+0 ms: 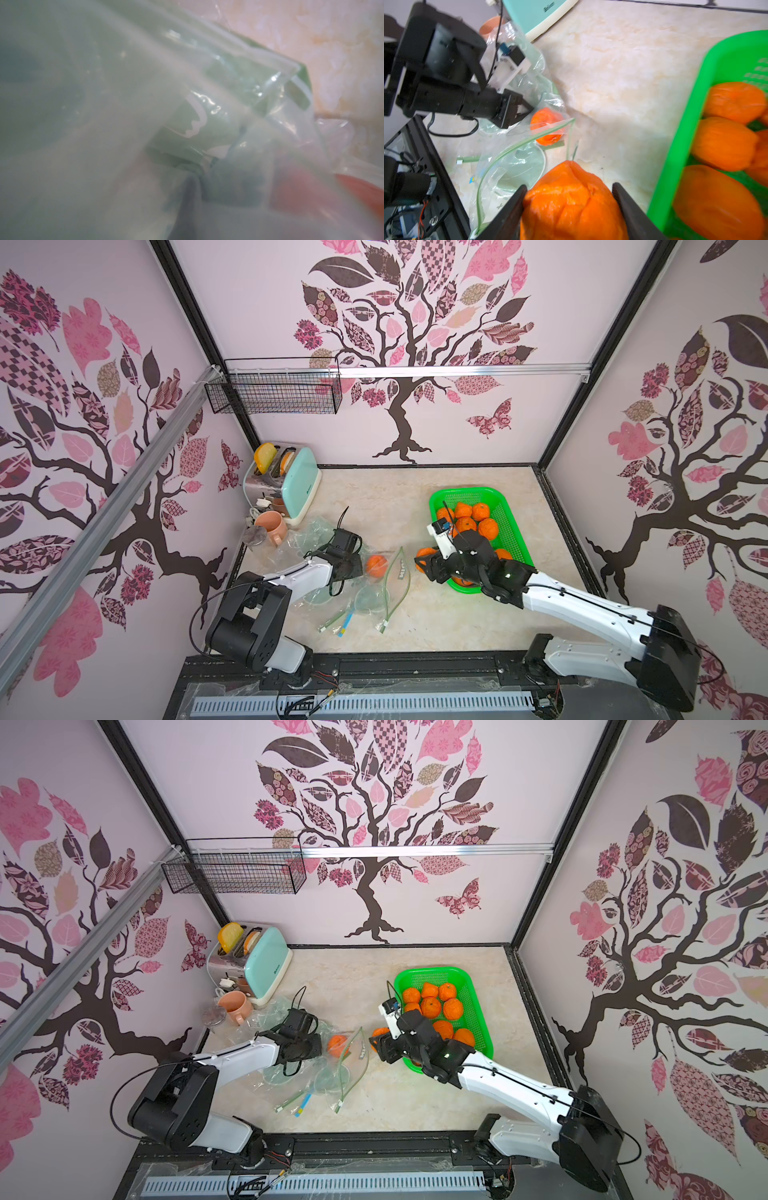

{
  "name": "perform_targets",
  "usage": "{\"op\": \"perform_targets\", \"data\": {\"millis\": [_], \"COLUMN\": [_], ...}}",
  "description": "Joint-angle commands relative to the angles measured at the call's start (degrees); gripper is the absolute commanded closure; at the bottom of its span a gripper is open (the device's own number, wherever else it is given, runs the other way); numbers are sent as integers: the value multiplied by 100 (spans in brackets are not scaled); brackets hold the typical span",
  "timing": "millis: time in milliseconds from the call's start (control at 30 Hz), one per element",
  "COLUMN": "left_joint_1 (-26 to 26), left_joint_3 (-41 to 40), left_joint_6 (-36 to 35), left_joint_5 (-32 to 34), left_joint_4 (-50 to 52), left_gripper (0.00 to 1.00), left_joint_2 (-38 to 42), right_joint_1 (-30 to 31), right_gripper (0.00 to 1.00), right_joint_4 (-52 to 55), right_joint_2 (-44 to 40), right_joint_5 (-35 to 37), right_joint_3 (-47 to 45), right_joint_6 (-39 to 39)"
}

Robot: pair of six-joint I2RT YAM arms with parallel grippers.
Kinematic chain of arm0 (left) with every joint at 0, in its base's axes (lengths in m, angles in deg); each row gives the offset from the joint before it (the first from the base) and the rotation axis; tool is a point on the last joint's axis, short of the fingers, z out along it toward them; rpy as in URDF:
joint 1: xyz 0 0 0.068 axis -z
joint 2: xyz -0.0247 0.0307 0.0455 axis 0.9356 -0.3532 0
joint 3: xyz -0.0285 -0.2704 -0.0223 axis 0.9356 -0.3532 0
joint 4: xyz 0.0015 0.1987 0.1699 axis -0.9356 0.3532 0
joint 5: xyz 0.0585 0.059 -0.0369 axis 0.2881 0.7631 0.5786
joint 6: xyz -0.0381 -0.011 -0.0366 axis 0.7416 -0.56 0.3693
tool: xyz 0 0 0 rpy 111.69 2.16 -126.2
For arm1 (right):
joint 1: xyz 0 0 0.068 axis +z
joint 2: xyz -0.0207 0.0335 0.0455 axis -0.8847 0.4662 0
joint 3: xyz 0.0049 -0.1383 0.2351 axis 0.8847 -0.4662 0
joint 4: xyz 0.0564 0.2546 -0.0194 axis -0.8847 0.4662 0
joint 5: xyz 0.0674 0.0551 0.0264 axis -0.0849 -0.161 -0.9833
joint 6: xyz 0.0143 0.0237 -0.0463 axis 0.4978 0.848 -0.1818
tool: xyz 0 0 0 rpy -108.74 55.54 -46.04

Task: Open the zip-top bag and take out the orange
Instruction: Pick up the orange from the zipper food storage bag, then place the orange in the basket.

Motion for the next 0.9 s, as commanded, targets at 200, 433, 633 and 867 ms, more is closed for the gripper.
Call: {"op": "perform_targets", "data": {"millis": [200,433,633,867], "left_joint_1": [-44,-35,-35,-35], "left_joint_3": [-12,-2,6,6], "left_joint_6": [6,-12,-14,-21], "left_joint_5": [2,-26,-34,-43], "left_joint_4": [90,83,88,88], "left_gripper": [100,100,100,100], "left_joint_2": [-88,-126,-145,-151], "right_joint_1": [-1217,-1314,-1351,-1351], "right_gripper": [41,42,40,24], "right_joint_4": [1002,1201,851,756], "right_joint_2": [-635,-361,-227,-220], "right_joint_5": [1615,2406,2096,1683], "right_joint_3": [-575,-1008,-1352,-1391], "right_joint_6": [1075,1666,2012,2084]}}
